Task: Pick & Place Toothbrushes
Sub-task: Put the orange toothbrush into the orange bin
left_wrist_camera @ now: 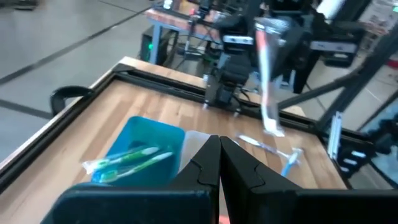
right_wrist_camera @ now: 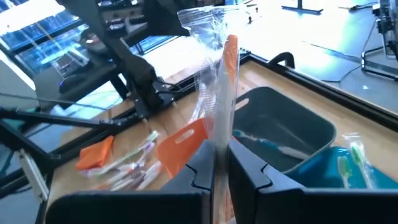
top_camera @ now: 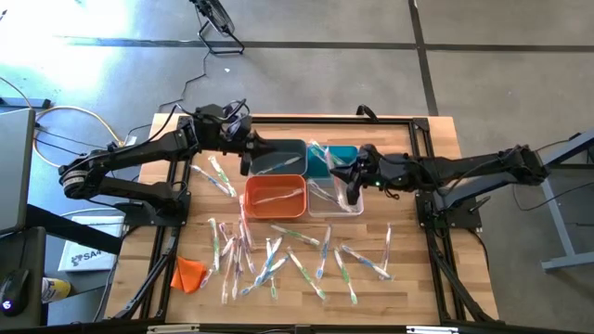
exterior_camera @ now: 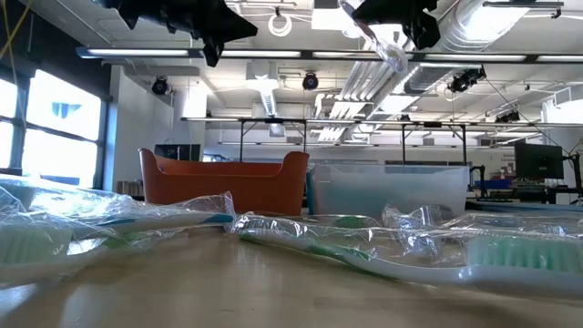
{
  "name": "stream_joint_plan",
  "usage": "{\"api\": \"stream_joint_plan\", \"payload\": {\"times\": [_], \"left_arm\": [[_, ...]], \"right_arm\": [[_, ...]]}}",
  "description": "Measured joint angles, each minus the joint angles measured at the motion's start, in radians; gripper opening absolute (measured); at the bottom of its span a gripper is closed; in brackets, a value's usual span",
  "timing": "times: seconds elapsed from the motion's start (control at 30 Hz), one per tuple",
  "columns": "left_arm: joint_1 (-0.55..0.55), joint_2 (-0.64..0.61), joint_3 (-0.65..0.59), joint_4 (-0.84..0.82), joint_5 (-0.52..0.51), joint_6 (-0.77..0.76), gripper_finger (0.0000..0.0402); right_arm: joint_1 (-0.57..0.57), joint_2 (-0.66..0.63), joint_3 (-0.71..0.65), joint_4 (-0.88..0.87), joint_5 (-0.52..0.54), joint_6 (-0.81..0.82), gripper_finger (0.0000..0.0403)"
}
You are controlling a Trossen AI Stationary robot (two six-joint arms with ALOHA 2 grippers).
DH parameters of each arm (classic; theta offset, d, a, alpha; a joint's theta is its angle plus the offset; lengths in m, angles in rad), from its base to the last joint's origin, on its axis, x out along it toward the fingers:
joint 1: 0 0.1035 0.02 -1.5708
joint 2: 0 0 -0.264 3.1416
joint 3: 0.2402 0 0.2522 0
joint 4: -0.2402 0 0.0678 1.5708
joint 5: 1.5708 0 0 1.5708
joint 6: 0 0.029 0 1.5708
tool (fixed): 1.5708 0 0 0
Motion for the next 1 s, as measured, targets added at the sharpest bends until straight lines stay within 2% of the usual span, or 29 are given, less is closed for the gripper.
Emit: {"api": "stream_joint_plan", "payload": {"times": [0.17, 0.27, 0.37, 0.53, 0.7, 1.0], "left_arm": [[0.0, 0.054, 0.0, 0.017, 0.008, -0.038, 0.0], [-0.006, 0.113, 0.0, 0.113, 0.011, -0.136, 0.0], [-0.041, 0.195, 0.0, 0.232, 0.012, -0.146, 0.0], [-0.084, 0.294, 0.001, 0.44, 0.13, -0.14, 0.0], [-0.106, 0.312, 0.0, 0.427, 0.142, -0.083, 0.0], [-0.105, 0.312, 0.0, 0.411, 0.138, -0.079, 0.0004]], "right_arm": [[-0.004, 0.0, 0.0, 0.001, 0.0, -0.002, 0.0015], [-0.004, 0.0, 0.0, 0.002, 0.0, -0.001, 0.0015], [-0.004, 0.0, 0.0, 0.002, 0.0, 0.001, 0.0015], [-0.004, 0.0, 0.0, 0.002, 0.006, 0.043, 0.0015], [-0.003, 0.0, 0.0, 0.002, 0.018, 0.047, 0.0015], [-0.008, 0.0, 0.0, 0.002, 0.018, 0.054, 0.0015]]}}
